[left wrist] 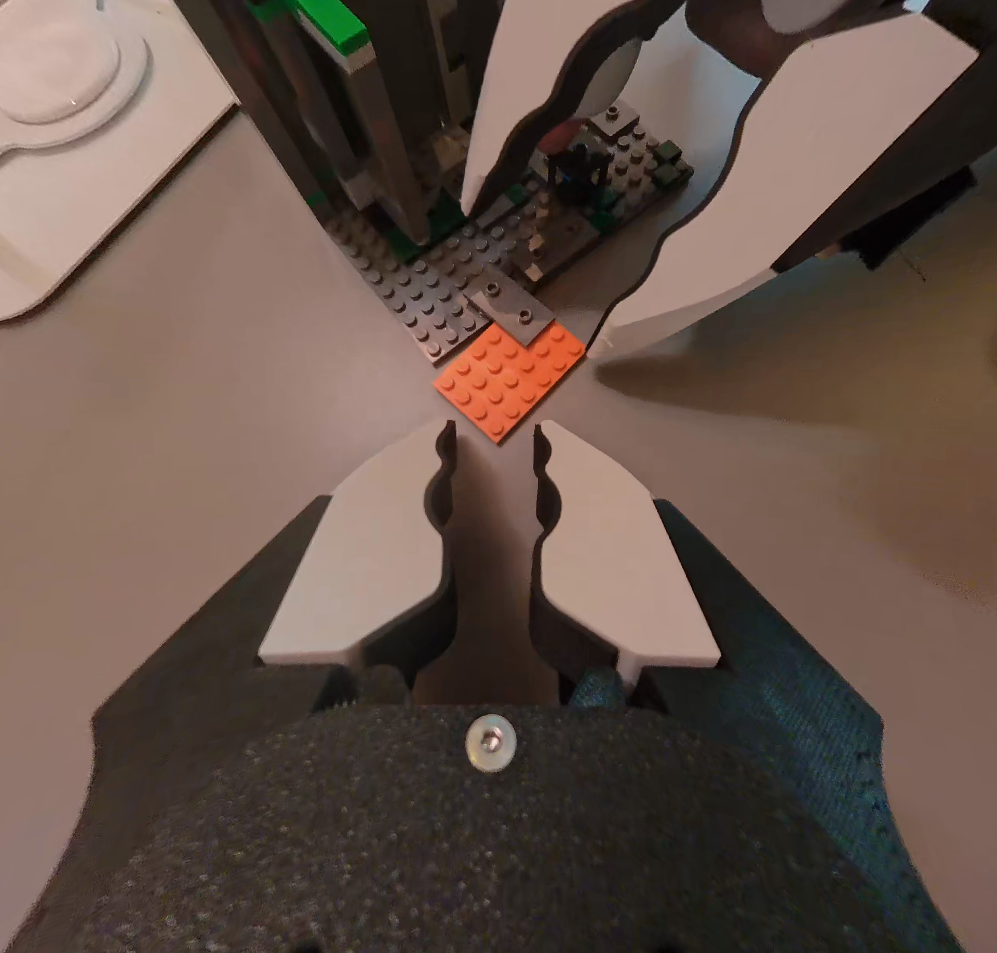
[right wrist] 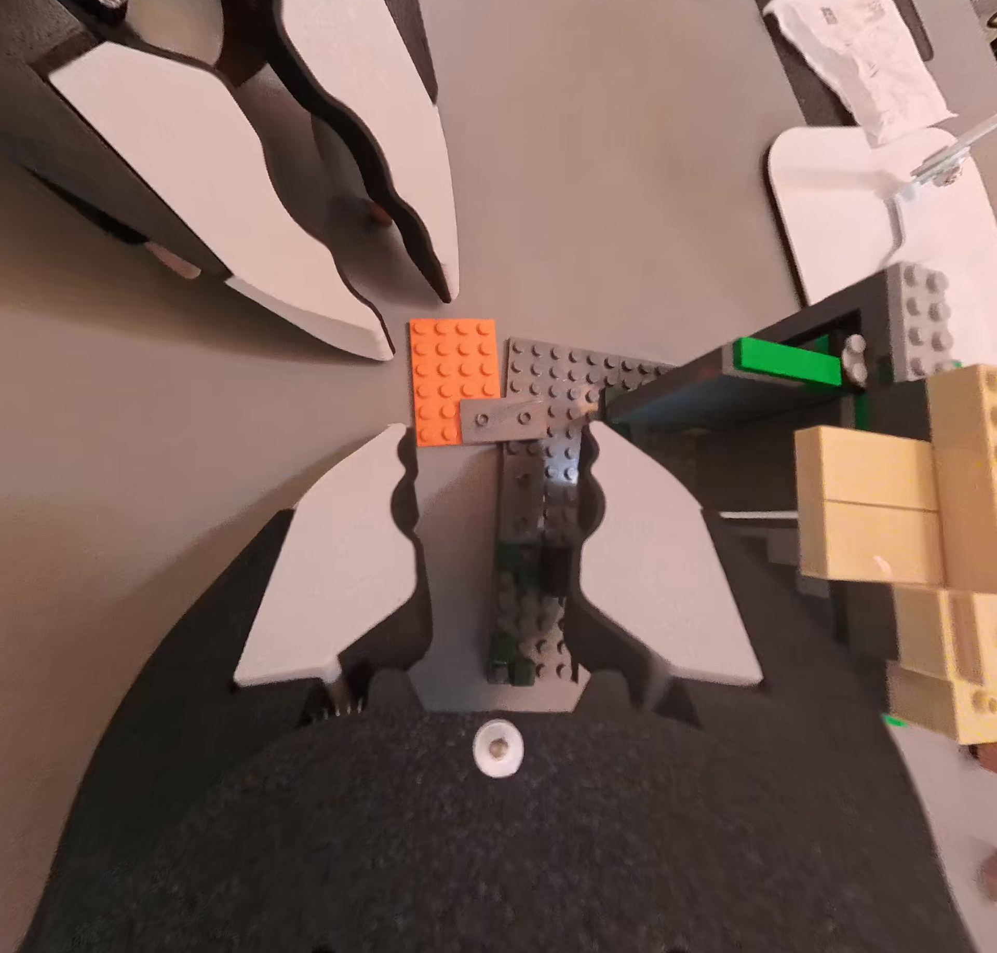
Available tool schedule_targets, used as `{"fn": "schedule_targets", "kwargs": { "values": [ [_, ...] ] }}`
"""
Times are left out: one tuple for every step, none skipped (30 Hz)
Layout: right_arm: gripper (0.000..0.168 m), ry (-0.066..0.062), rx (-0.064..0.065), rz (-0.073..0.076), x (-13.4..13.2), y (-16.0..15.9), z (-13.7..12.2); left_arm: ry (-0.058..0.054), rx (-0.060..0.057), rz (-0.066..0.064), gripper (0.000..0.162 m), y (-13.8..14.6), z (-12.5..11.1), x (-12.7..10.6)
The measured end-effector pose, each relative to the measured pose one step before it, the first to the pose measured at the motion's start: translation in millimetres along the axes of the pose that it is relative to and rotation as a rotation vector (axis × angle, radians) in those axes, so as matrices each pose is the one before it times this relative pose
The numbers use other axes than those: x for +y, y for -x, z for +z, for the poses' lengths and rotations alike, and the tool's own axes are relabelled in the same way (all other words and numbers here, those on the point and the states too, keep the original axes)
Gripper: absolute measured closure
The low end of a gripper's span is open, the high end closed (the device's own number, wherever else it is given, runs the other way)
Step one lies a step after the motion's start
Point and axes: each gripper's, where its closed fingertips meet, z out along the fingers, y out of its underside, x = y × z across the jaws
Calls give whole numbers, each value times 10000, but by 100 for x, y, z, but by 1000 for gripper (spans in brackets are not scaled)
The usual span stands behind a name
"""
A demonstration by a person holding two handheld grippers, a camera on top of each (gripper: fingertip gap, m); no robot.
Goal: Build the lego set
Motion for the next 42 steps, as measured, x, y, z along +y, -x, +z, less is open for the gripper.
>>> {"fn": "schedule_targets", "kwargs": {
  "values": [
    [113,4,61,-140,-209,12,-21,25,43,43,135,8,24,-16],
    [116,55,-41,-93,-113,120,-38,29,26,28,135,38,32,-19],
    [120,118,-222,0,-12,296,-5,36,30,34,136,25,47,-30],
    [121,137,-237,91,13,253,7,38,46,59,136,21,59,-41],
    [120,87,-119,109,-41,37,1,40,64,72,137,17,65,-59],
    [120,81,-95,71,-22,-3,-26,47,56,42,137,63,88,-57],
    [118,115,-71,73,28,-19,-10,54,80,31,138,76,74,-49],
    [114,103,-21,67,30,-88,33,46,76,45,138,84,70,-52],
    [112,78,-27,27,16,-30,66,31,7,60,138,174,85,-64],
    [112,89,-43,-3,41,48,106,31,14,51,138,150,90,-71],
    [112,100,-7,-1,38,25,141,39,103,45,139,9,103,-82],
    [112,122,6,13,44,10,153,43,50,67,139,77,83,-77],
    [112,164,1,16,96,11,109,79,1,80,139,104,16,-24],
    [112,143,18,-5,78,-57,-1,37,-15,62,138,102,-76,-55],
    [113,50,5,-15,-15,-71,-202,-72,25,-5,138,6,-167,-165],
    [114,-95,-4,15,-153,-124,-450,-127,26,-73,138,4,-244,-199],
    [116,-225,39,78,-262,-291,-720,-168,-18,-81,138,32,-303,-244],
    [115,-347,72,137,-377,-461,-993,-180,-75,-71,138,85,-311,-253],
    [114,-497,84,207,-547,-604,-1205,-185,-134,-40,138,139,-332,-278],
    [112,-610,105,244,-695,-746,-1337,-211,-147,-4,138,117,-322,-308],
    [111,-662,176,233,-742,-935,-1382,-204,-139,0,138,112,-285,-305],
    [110,-609,300,258,-619,-1206,-1337,-156,-133,-1,138,120,-252,-252],
    [109,-525,318,228,-436,-1323,-1194,-136,-140,3,138,128,-201,-245],
    [108,-471,236,160,-229,-1258,-999,-140,-142,-1,138,137,-161,-257],
    [107,-286,209,154,190,-1276,-712,-119,-83,-14,138,54,-118,-225],
    [104,-4,163,100,761,-1219,-355,-80,-37,-16,138,-16,-89,-170],
    [99,169,79,31,1151,-1030,-7,-75,-54,3,138,-9,-51,-136],
    [98,179,-79,35,1284,-716,296,-68,-69,23,138,-9,-34,-125],
    [97,102,-288,123,1155,-317,515,-54,-80,22,139,12,-29,-104],
    [98,25,-372,242,920,-72,616,-50,-70,10,139,9,-23,-90],
    [100,-19,-387,236,665,73,646,-48,-41,-11,139,-5,-19,-73],
    [101,-11,-339,125,452,141,650,-64,-74,-47,140,39,-33,-84],
    [102,78,-177,-7,372,30,614,-91,-80,-70,140,52,-65,-107],
    [105,158,-45,-122,332,-93,598,-84,-33,-95,141,-19,-105,-63],
    [108,158,-48,-140,277,-69,575,-76,-23,-104,141,-35,-119,-49],
    [112,57,-116,-83,137,36,511,-71,-43,-85,141,-14,-139,-25],
    [120,-19,-169,-57,21,140,413,-60,-52,-51,142,-12,-164,-7],
    [133,-37,-175,-124,4,169,296,-41,-64,-30,142,7,-173,11],
    [149,-78,-115,-231,-52,108,187,-21,-64,-33,142,25,-177,45],
    [149,-84,-103,-235,-77,46,112,-26,-38,-51,142,2,-181,57],
    [150,-27,-226,-134,-39,106,68,-36,7,-70,142,-38,-174,48],
    [150,-10,-286,-76,-38,144,37,-44,8,-77,142,-40,-140,45]
  ]
}}
